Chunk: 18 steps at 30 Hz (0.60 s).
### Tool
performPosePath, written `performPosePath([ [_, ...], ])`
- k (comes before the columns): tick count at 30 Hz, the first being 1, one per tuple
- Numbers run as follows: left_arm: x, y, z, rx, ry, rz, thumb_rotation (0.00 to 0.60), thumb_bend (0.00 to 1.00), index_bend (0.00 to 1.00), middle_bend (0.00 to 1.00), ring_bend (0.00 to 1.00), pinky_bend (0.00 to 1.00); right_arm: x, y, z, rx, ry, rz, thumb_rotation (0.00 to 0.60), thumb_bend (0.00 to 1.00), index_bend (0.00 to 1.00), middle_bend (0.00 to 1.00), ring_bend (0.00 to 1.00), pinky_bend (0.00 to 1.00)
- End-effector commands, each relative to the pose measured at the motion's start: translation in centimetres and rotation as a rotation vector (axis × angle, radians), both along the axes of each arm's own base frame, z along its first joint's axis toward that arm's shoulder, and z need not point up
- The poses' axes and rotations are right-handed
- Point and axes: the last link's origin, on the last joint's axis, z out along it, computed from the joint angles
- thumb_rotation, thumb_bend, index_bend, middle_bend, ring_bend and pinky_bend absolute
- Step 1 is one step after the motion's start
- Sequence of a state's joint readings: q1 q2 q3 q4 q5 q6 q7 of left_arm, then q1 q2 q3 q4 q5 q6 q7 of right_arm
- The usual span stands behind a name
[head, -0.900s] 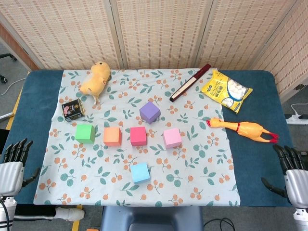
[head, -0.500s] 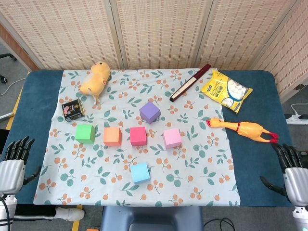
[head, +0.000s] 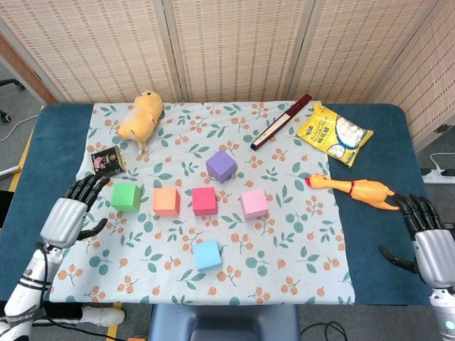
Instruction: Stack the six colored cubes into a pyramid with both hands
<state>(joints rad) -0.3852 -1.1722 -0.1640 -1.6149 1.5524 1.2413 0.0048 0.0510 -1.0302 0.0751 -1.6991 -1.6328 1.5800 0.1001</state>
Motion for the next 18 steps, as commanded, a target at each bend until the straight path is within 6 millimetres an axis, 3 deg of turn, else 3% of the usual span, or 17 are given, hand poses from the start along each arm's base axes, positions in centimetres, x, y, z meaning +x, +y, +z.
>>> performPosePath([
  [1, 4.4, 3.1, -1.4, -0.113, -0.033, -0.063, 0.600, 0.32, 0.02, 0.08, 0.11, 0.16, 0.5, -0.6, -0.1, 0.017, 0.008, 0.015, 0.600, 0.00, 0.00, 0.07, 0.00, 0.03],
  [6, 7.1, 5.7, -3.7, -0.210, -0.010, -0.071, 0.600, 0.32, 0.08, 0.17, 0.17, 0.21, 0.8, -1.1, -0.3, 0.028, 0.009, 0.019, 0.600, 0.00, 0.00, 0.07, 0.00, 0.03],
  [11, 8.1, 7.4, -6.1, -0.298, 0.076, -0.027, 0.600, 0.32, 0.04, 0.12, 0.12, 0.18, 0.7, -1.3, -0.3, 0.029, 0.011, 0.009, 0.600, 0.00, 0.00, 0.07, 0.00, 0.03],
  [18, 8.3, 7.7, -8.3, -0.351, 0.136, 0.018, 0.600, 0.33, 0.00, 0.05, 0.07, 0.14, 0.1, -1.4, -0.3, 0.034, 0.010, -0.015, 0.600, 0.00, 0.00, 0.07, 0.00, 0.03],
])
